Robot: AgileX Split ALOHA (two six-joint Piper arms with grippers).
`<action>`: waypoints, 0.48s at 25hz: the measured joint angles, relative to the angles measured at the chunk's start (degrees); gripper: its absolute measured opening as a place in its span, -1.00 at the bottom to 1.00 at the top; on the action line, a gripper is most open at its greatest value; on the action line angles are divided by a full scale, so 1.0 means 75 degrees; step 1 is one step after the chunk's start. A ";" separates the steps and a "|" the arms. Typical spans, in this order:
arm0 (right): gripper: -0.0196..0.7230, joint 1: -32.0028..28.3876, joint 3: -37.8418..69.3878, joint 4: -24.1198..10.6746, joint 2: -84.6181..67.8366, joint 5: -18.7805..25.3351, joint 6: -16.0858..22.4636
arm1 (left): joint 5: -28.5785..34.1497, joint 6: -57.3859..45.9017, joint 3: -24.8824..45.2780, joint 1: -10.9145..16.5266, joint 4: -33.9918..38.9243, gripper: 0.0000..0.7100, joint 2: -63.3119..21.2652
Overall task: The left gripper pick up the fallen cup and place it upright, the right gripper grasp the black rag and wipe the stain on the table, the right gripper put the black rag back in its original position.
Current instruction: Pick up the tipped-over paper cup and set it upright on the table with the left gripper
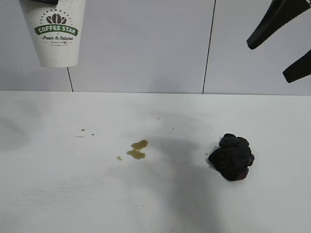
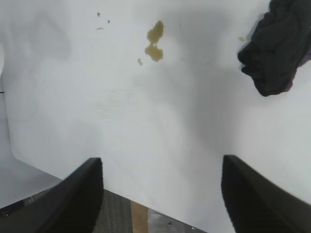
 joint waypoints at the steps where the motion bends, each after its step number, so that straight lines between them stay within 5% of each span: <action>1: 0.33 0.0000 0.0000 0.0001 0.0000 0.0000 0.0000 | 0.0000 0.0431 0.0296 0.0084 -0.0484 0.35 0.0000; 6: 0.33 0.0000 0.0000 -0.0007 0.0000 0.0000 0.0000 | -0.0210 0.2720 0.1534 0.0173 -0.1448 0.34 0.0000; 12: 0.33 0.0000 0.0000 -0.0031 0.0000 -0.0138 0.0000 | -0.0371 0.2842 0.1682 0.0165 -0.1593 0.34 0.0301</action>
